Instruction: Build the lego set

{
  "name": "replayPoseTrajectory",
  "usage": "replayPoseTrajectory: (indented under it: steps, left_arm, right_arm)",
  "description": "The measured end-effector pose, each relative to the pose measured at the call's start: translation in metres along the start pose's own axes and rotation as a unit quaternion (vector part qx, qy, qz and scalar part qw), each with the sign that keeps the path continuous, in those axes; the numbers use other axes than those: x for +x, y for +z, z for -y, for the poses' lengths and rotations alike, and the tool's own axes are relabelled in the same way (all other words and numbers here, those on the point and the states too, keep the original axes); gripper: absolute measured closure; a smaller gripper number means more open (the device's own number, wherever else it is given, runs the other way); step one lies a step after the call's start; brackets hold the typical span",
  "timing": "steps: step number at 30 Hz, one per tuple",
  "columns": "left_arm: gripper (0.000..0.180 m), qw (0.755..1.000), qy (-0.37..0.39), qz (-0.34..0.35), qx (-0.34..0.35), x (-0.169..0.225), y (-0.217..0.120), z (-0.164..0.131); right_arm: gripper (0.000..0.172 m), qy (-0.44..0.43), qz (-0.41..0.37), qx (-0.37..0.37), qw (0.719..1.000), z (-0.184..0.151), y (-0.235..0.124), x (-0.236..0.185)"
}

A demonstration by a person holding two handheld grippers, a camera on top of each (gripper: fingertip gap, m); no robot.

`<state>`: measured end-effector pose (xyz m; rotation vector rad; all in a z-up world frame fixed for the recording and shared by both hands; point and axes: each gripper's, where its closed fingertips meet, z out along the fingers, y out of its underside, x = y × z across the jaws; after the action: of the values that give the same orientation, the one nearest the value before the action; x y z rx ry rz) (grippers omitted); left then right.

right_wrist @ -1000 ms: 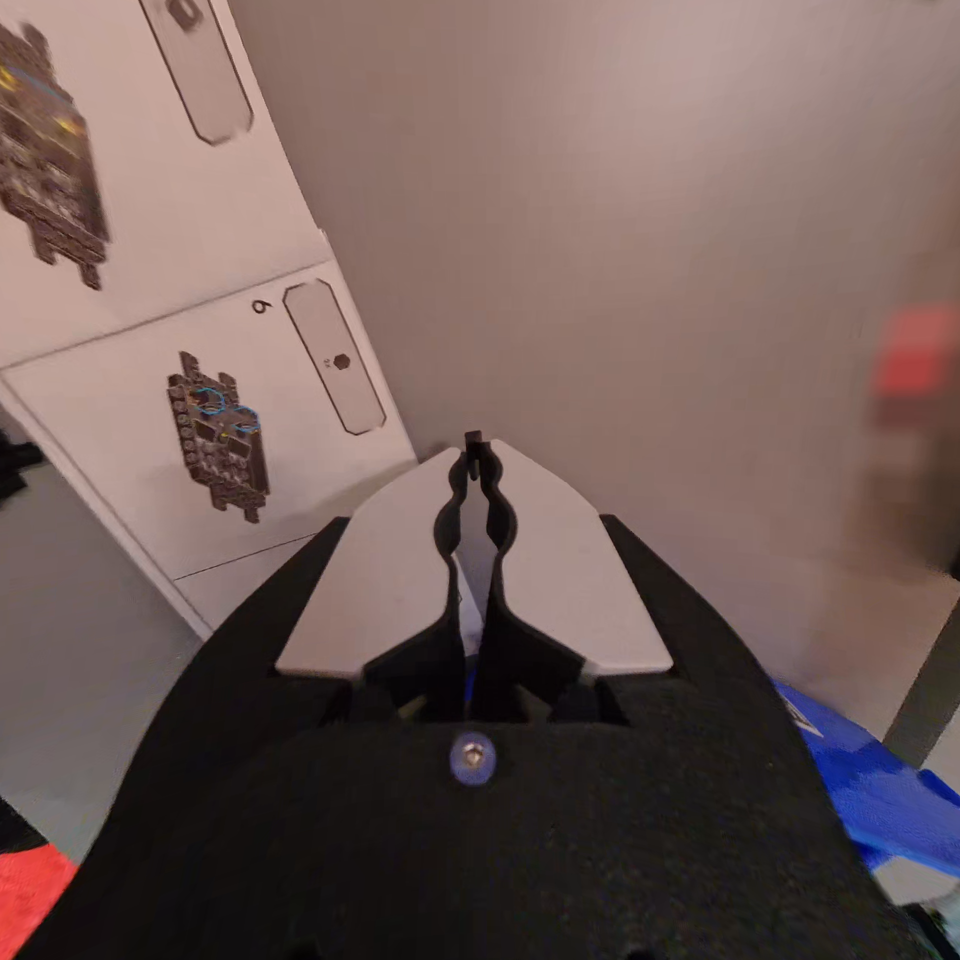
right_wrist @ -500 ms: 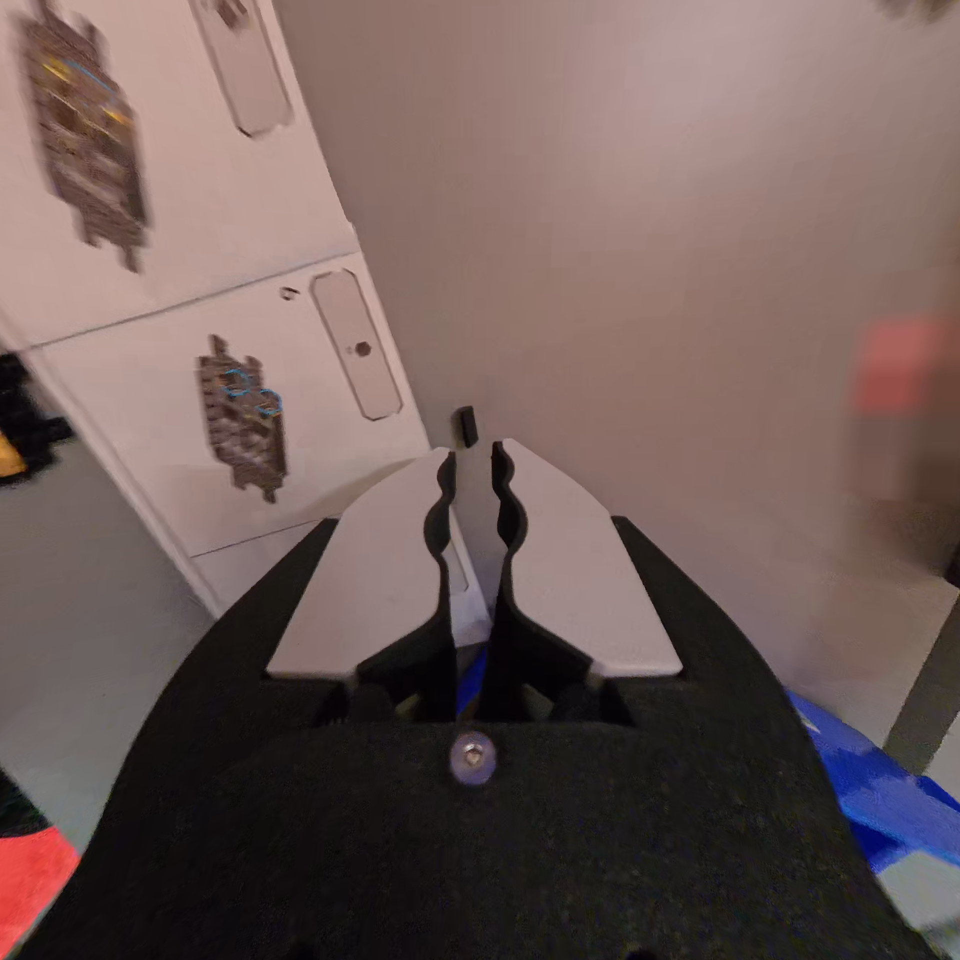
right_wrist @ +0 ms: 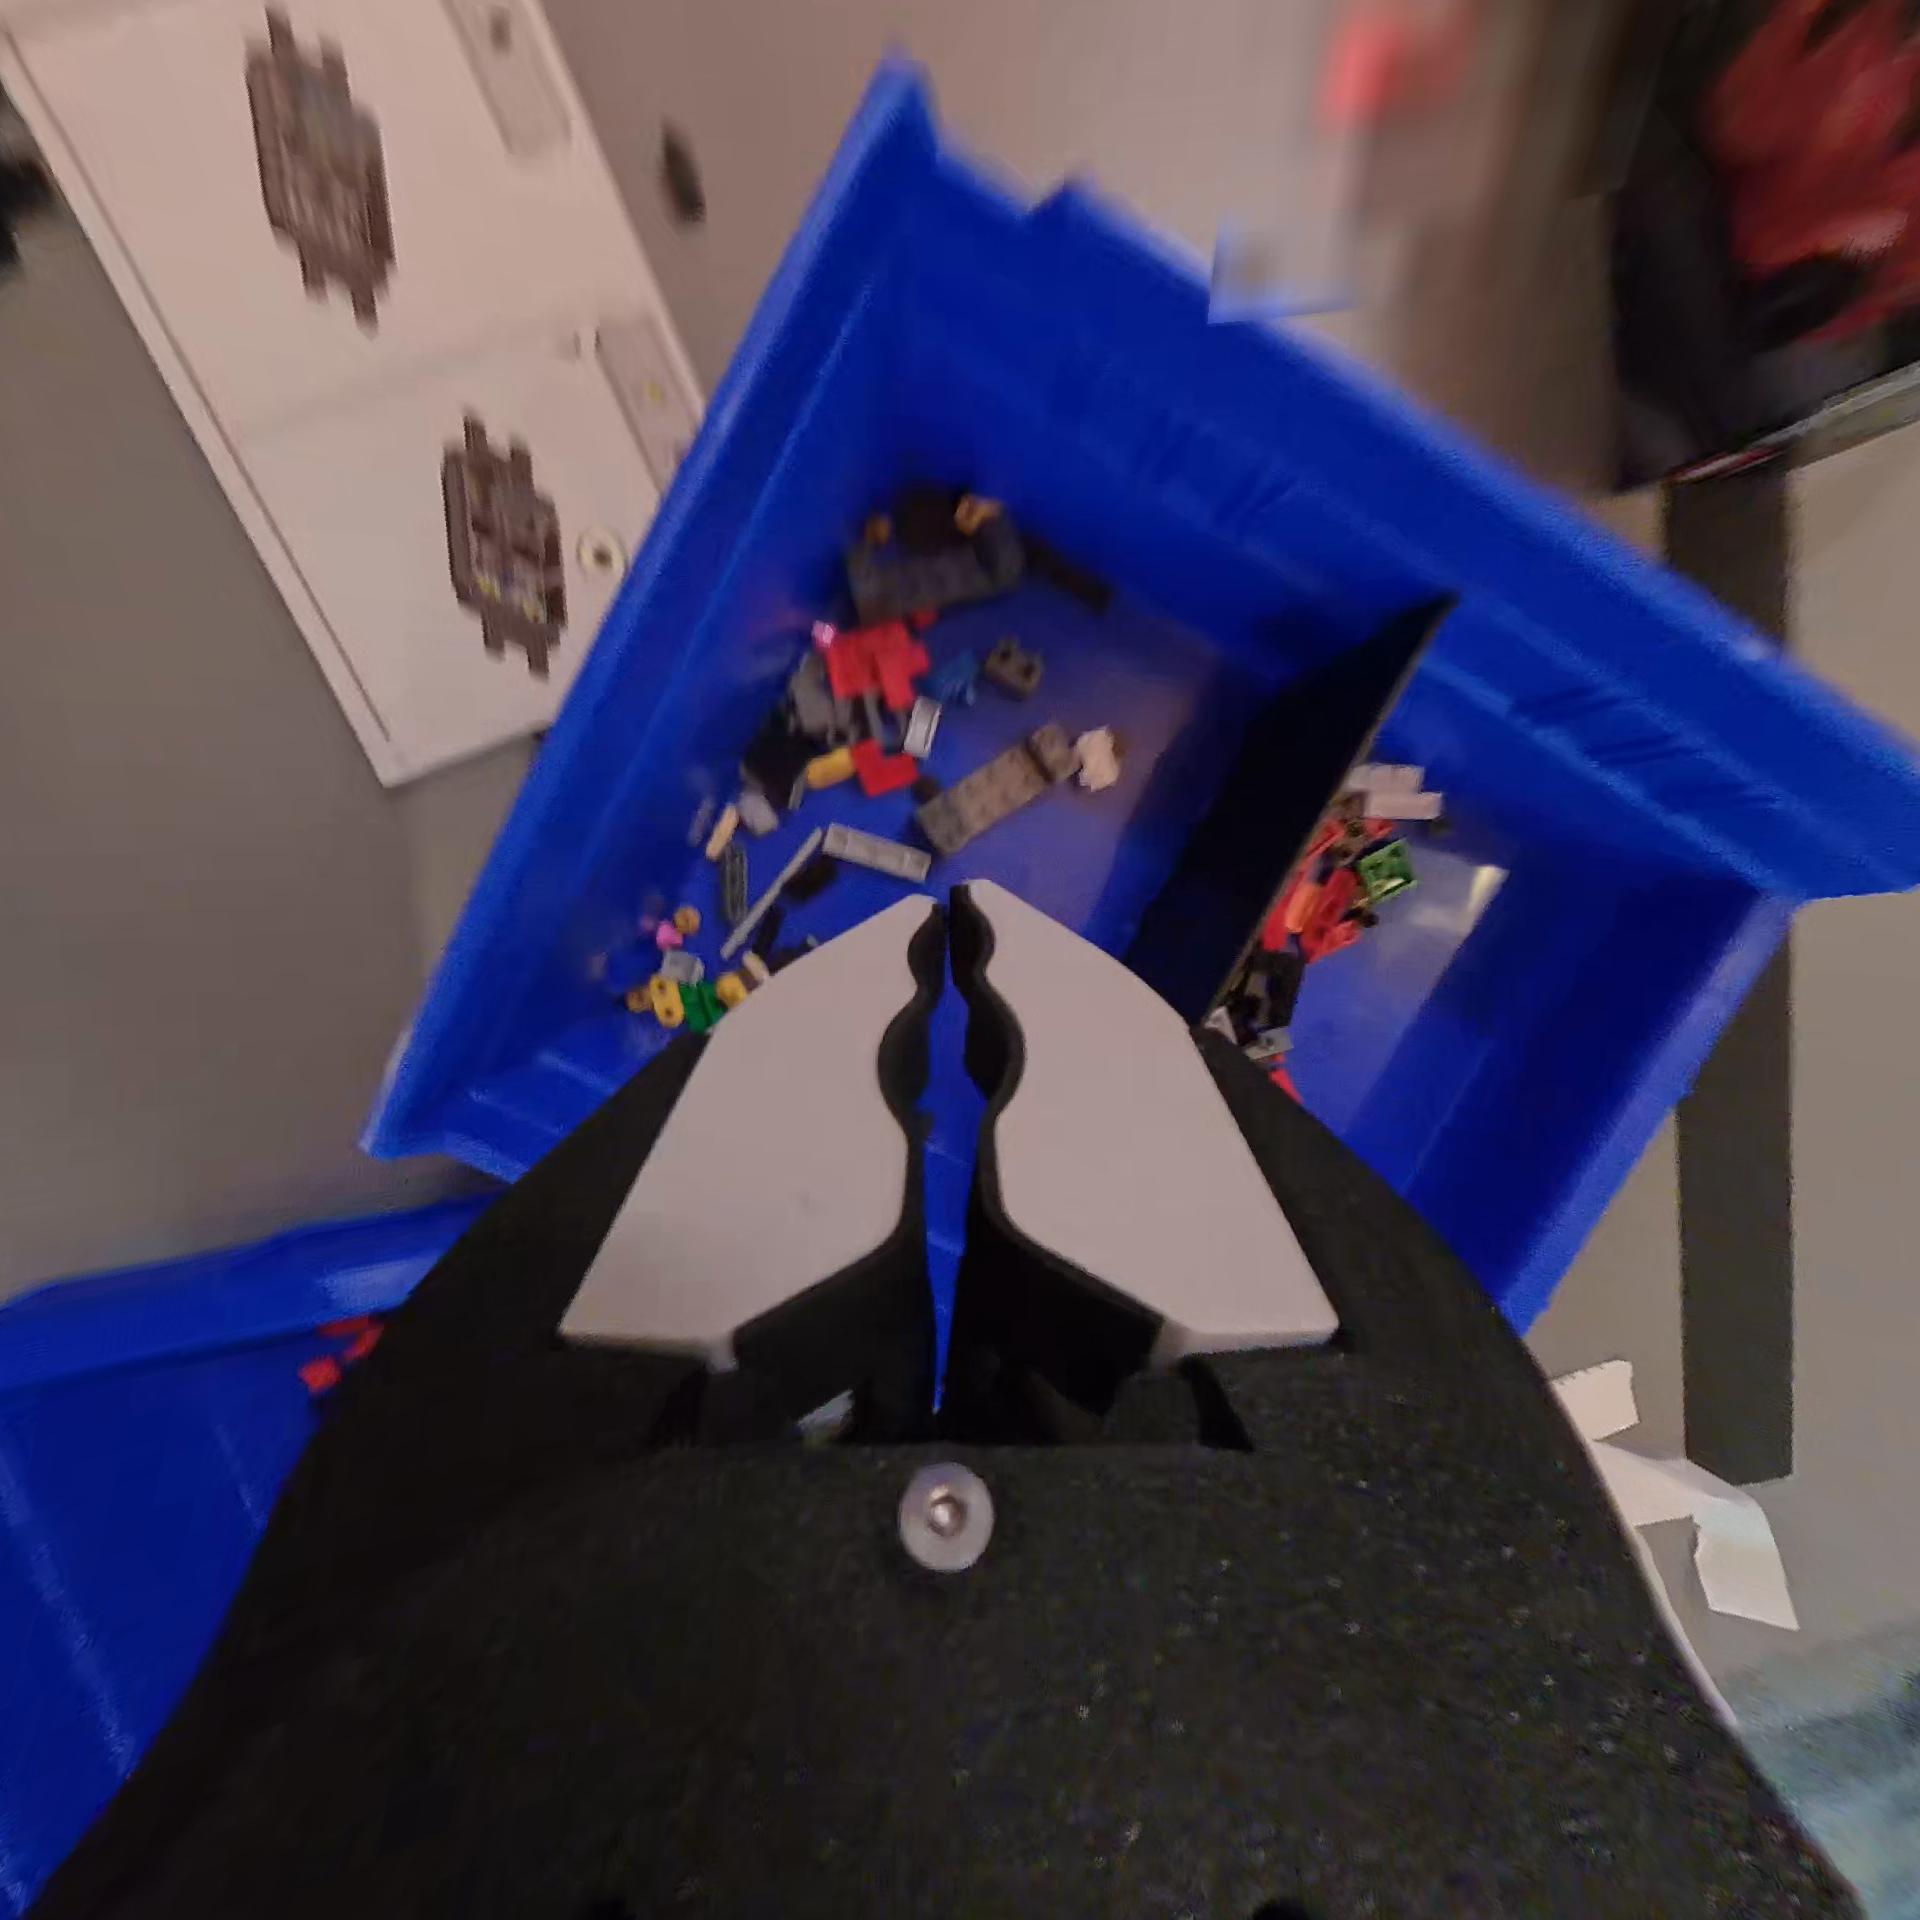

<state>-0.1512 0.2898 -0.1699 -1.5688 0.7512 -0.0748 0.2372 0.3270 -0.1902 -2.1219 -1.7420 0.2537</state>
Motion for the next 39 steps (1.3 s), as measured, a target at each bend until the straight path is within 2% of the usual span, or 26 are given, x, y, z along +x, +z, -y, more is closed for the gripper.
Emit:
replayPoseTrajectory:
  steps: [5, 7, 12, 16, 20, 26, 36, 39]
  left_arm:
    - [0.143, 1.000, -0.003, 0.002, -0.019, 0.004, 0.012, 0.002]
    - [0.143, 1.000, 0.000, 0.003, -0.029, 0.005, 0.016, 0.001]
    - [0.143, 0.999, 0.010, 0.005, -0.051, 0.008, 0.024, -0.002]
    - [0.143, 0.998, 0.020, 0.004, -0.060, 0.010, 0.028, -0.004]
    - [0.143, 0.997, 0.030, 0.000, -0.067, 0.012, 0.030, -0.007]
    - [0.144, 0.997, 0.035, 0.002, -0.070, 0.011, 0.026, -0.011]
    - [0.144, 0.997, 0.037, 0.006, -0.067, 0.009, 0.019, -0.014]
    - [0.144, 0.997, 0.043, 0.008, -0.068, 0.009, 0.016, -0.013]
  right_arm:
    - [0.164, -0.051, 0.074, -0.105, 0.990, -0.037, 0.029, -0.014]
    - [0.159, -0.053, 0.081, -0.139, 0.985, -0.046, 0.036, -0.013]
    - [0.159, 0.014, 0.100, -0.187, 0.977, -0.059, 0.059, -0.018]
    - [0.162, 0.038, 0.064, -0.234, 0.969, -0.073, 0.067, -0.011]
    - [0.161, 0.069, 0.068, -0.234, 0.968, -0.069, 0.068, -0.011]
    - [0.154, 0.108, 0.073, -0.272, 0.953, -0.072, 0.073, -0.018]
    - [0.163, 0.102, 0.061, -0.300, 0.946, -0.073, 0.078, -0.020]
    - [0.171, 0.105, 0.059, -0.265, 0.957, -0.065, 0.074, -0.014]
